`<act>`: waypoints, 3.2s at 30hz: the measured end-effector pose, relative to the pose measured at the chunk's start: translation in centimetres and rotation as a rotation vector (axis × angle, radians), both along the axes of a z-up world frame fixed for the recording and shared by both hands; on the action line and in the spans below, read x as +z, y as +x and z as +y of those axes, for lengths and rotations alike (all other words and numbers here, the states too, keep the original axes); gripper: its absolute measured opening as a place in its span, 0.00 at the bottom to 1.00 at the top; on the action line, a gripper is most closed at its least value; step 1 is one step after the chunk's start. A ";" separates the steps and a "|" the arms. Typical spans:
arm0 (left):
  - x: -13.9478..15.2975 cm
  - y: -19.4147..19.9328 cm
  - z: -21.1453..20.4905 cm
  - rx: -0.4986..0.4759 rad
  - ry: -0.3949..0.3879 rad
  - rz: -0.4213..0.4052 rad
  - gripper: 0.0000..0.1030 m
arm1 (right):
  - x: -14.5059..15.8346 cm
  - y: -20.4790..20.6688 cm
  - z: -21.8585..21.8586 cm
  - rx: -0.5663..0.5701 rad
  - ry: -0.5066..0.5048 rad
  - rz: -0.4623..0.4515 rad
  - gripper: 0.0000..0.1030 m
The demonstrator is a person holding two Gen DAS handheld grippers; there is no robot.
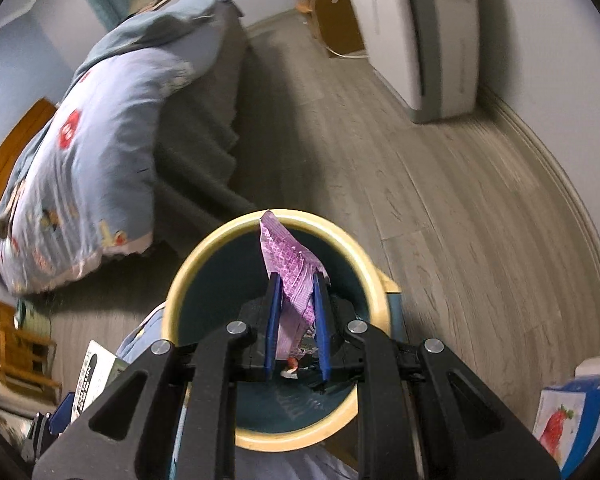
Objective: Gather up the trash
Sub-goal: 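Carry both items over the yellow-rimmed bin and open both tools to drop them, then move both tools back over the remaining trash on the blanket, then grasp the clear plastic bag with the left tool while the right tool grasps the blue blister pack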
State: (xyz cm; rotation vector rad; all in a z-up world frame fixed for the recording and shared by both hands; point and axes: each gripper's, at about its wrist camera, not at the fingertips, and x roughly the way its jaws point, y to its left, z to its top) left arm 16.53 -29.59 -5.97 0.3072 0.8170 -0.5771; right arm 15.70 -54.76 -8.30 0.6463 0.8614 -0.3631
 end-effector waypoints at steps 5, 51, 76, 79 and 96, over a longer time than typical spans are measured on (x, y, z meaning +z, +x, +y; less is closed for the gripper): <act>-1.4 0.2 -3.0 -0.061 0.072 -0.035 0.70 | -1.1 0.2 -0.2 0.005 0.018 0.026 0.15; 5.7 -5.5 18.5 0.273 -0.021 -0.113 0.93 | 8.9 -2.2 17.1 0.362 -0.310 -0.179 0.94; -0.1 -7.4 32.6 0.484 0.063 0.057 0.94 | 0.7 -6.0 30.7 0.450 -0.144 0.107 0.94; -1.7 -6.5 32.5 0.470 0.100 0.087 0.94 | -1.1 -6.4 30.8 0.398 -0.082 0.152 0.94; -9.8 -2.5 29.7 0.459 0.175 0.298 0.91 | -3.5 -4.2 29.1 0.316 -0.049 0.204 0.94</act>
